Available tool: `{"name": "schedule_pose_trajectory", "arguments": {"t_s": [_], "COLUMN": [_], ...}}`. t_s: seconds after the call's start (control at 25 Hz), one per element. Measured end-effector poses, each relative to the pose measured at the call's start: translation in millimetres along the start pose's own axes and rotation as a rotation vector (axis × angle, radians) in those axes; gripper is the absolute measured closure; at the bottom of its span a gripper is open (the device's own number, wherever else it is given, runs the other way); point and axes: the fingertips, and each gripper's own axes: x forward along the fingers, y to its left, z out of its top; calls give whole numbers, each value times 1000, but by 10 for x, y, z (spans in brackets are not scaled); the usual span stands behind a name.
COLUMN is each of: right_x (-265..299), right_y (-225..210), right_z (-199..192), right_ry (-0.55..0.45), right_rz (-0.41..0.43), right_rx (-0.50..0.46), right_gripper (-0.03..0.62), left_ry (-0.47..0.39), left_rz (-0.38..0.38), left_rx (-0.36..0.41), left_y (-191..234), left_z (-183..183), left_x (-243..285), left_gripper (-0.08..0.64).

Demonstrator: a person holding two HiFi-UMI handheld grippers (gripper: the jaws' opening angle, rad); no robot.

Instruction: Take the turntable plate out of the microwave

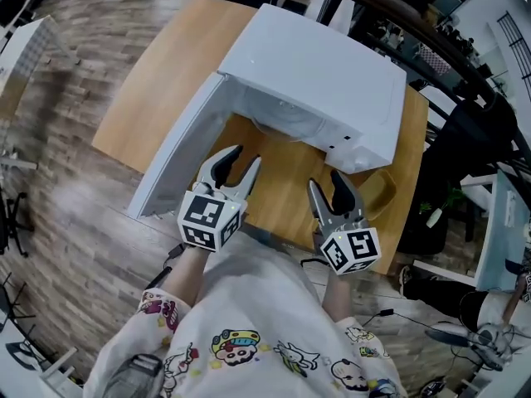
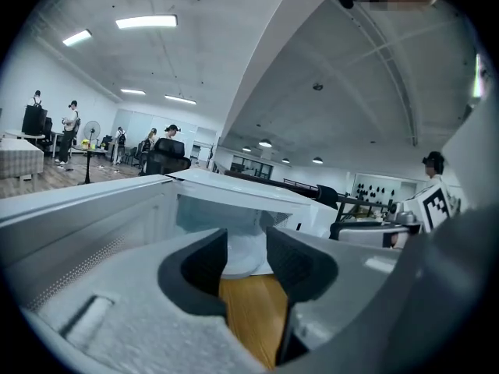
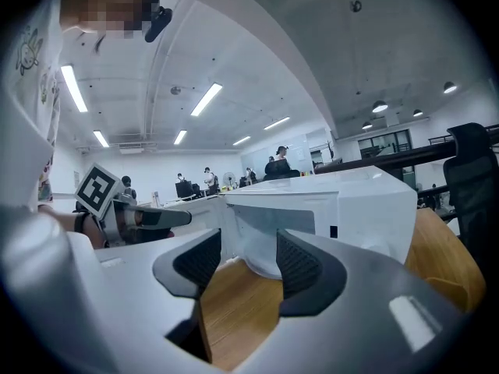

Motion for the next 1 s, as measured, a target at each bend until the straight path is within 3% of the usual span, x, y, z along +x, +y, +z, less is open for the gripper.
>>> {"name": "schedule_pose_trajectory", "arguments": {"t_s": [0.56, 0.84, 1.0], "right_x": [223, 363, 481], "right_y": [-53, -126, -154], "right_z": [-124, -187, -226], "right_ry": [34, 46, 54], "right_rz": [-68, -80, -81], "right_rx": [20, 20, 17], "right_gripper": [377, 380, 383], "left_ry": [50, 88, 114], "left_rz": [-74, -107, -123], "left_rx": [-42, -107, -189], "left_y": [160, 281, 384], "left_z": [-130, -327, -453], "left_x": [338, 541, 695], "left_gripper": [410, 410, 410]}}
